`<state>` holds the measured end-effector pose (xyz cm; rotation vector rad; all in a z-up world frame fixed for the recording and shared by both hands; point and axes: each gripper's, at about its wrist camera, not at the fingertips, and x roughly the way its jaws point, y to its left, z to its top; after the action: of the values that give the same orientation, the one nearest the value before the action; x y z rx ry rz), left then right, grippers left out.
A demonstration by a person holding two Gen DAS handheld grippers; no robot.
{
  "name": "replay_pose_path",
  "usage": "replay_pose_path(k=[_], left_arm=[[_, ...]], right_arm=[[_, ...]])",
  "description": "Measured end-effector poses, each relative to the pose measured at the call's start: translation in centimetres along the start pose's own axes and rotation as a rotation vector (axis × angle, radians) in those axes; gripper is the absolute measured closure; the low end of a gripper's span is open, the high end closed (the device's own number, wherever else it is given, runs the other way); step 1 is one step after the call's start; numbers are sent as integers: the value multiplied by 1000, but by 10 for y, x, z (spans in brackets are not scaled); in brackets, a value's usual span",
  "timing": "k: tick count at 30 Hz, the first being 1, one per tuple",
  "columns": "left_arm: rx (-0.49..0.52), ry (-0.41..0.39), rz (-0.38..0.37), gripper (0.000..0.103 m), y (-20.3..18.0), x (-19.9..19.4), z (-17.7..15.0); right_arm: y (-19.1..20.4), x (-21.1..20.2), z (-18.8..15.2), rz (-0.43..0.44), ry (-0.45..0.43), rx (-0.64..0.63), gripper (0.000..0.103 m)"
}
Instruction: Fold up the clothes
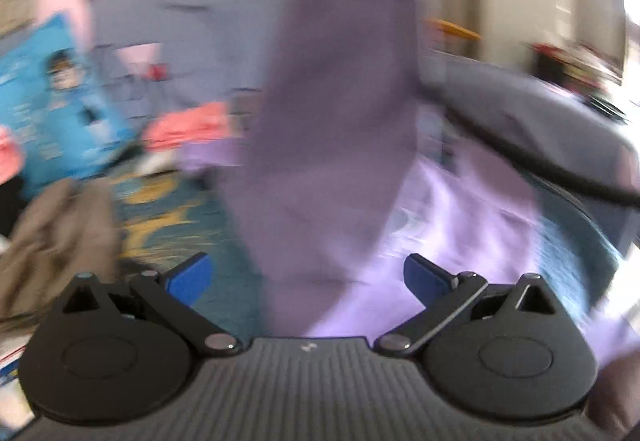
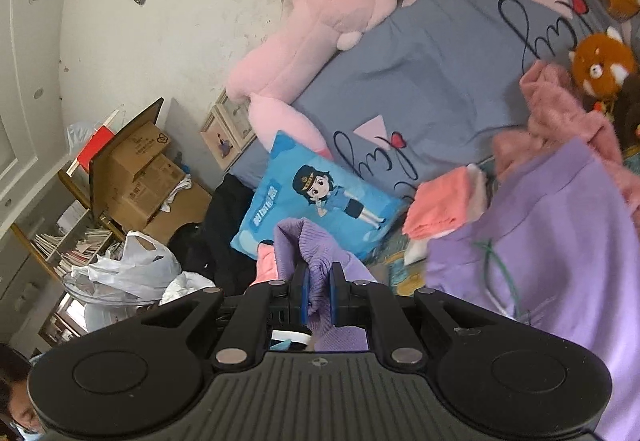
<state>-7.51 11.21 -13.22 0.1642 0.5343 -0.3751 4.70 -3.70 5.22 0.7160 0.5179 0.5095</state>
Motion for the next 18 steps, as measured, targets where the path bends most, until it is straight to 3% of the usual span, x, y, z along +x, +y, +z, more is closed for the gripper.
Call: replay_pose_path(k=[2,6,13,16,17,18], left_arm=[[73,22,-9,0,-14,8,-3],[196,41,89,0,-35,30,-5],[191,52,181,4,-31,56,0],[184,71,214,38,-26,64,3],[155,86,226,70,-21,67,5],[120,98,237,92,-14,70,6]], right_arm=[[3,8,3,15,14,20,93],[14,21,4,34,32,28,93],[24,27,3,68,48,39,93],[21,29,4,64,52,66,93],[20,30,5,62,51,73,93],[18,31,5,57,49,79,93]])
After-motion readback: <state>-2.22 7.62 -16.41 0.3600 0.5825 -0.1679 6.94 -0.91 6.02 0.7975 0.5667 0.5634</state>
